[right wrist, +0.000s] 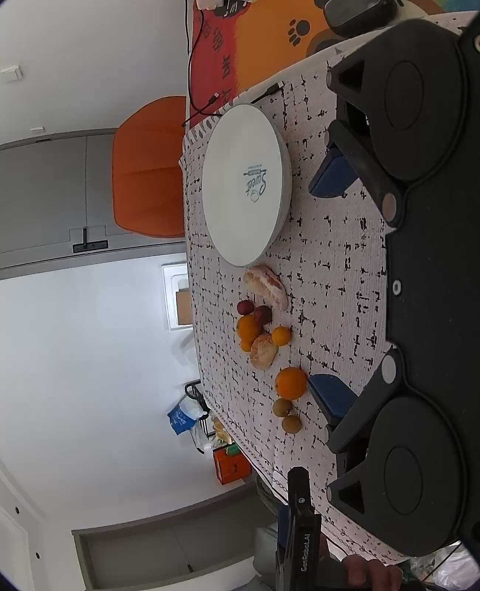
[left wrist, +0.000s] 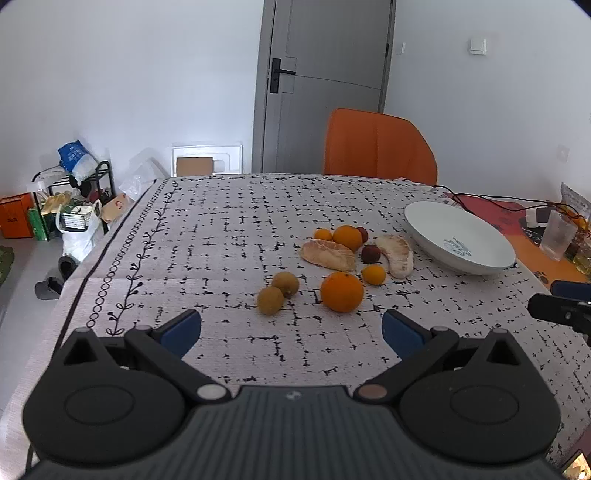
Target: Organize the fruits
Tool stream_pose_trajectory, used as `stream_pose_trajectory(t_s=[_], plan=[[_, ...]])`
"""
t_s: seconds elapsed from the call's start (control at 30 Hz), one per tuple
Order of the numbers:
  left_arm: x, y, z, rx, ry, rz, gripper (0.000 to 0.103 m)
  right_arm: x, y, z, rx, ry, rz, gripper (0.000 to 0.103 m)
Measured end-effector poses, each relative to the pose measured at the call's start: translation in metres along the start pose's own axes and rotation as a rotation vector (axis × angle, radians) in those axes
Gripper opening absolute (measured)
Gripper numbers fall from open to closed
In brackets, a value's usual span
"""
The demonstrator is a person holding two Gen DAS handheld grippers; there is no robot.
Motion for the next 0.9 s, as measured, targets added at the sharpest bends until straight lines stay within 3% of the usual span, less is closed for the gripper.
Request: stream_pose_trajectory(t_s=[0.23,0.53,0.7,0.9], plan=[[-0.001,0.002,0.001,0.004,-0.011,0.029,0.103,0.000,0.004,0.006,0.005,0.019,-0.002,0.103],[-0.007,0.016,0.002,0.024,-0.019,0.048,0.103,-0.004,0.011,0.010,-0.049,0.045,0.003,0.103],[-0.005,0.028,-0.003,0.027,-0.030,0.037,0.100,-0.005,0.023,0.008,-0.058,0.058,-0.006,0.103],[0.000,0.042,-0.010,0.031,-0.048,0.027,0.089,-0.008,0.038,0.005,-0.062,0.065,-0.007,0.103]])
Point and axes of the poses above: each gripper's, at about its wrist camera, not at the fingertips, and y roughly the way its jaws point, z to its right, x to its underside, the point moved 3 cm from there along y, roughly the way its jaws point, and after that the axes turned 13 degrees about y, right-handed, at the moved point
